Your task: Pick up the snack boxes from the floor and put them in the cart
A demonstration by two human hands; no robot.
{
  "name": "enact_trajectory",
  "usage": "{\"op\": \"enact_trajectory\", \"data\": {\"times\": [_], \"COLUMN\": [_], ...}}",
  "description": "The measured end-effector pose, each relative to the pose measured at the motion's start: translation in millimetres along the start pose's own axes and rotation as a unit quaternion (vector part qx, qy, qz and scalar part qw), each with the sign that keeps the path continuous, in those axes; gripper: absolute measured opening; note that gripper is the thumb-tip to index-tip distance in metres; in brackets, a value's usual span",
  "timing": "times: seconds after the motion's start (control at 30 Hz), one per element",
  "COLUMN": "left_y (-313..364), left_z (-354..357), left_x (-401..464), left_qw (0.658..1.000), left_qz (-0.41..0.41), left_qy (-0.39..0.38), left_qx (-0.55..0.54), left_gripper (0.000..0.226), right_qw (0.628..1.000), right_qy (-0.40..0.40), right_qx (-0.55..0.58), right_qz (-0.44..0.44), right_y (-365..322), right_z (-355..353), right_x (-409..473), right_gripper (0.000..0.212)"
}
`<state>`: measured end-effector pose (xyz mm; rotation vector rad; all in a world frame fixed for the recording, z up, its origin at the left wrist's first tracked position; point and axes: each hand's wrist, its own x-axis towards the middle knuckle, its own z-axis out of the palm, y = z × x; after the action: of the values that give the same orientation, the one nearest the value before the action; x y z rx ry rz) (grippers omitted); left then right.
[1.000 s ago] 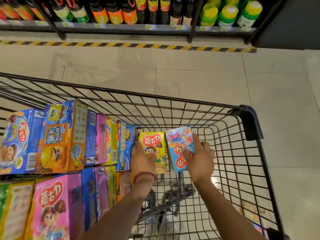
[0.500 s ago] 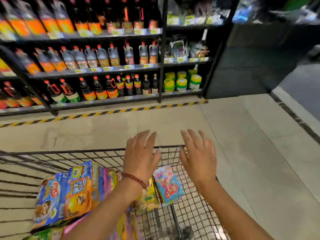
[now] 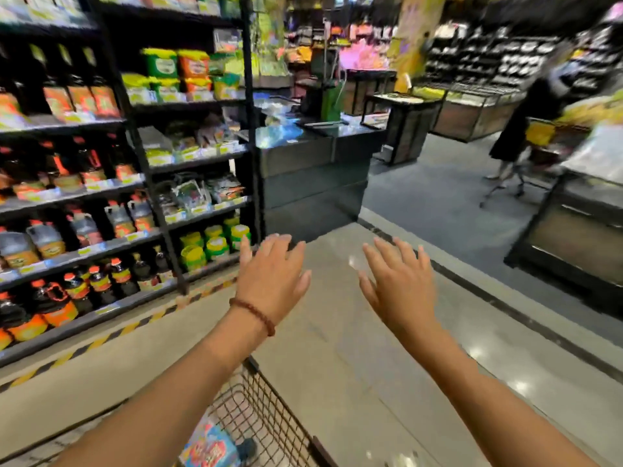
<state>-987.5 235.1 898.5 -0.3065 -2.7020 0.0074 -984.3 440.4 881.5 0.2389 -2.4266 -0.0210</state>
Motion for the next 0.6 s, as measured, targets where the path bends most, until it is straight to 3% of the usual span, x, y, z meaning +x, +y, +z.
{"op": "enact_trajectory", "data": {"times": [0.37, 0.6], "left_y": [281.7, 400.5], "left_z": [-6.8, 35.3], "left_x": [50.2, 48.7], "left_qw": [0.986, 0.973], "left_qz": [0.158, 0.202], "left_qy": [-0.003, -0.066], "left_qx": [-0.044, -0.086], "left_gripper": [0.054, 0.046], "right_qw": [0.984, 0.964], "right_qy": [-0.019, -0.100], "right_qx": [-0.113, -0.140], "right_qz": [0.135, 0.205], "right_y": [271.3, 372.1], "right_z": [-69.5, -65.2], "right_x": [-114.8, -198.4], "right_gripper": [0.048, 0.047]}}
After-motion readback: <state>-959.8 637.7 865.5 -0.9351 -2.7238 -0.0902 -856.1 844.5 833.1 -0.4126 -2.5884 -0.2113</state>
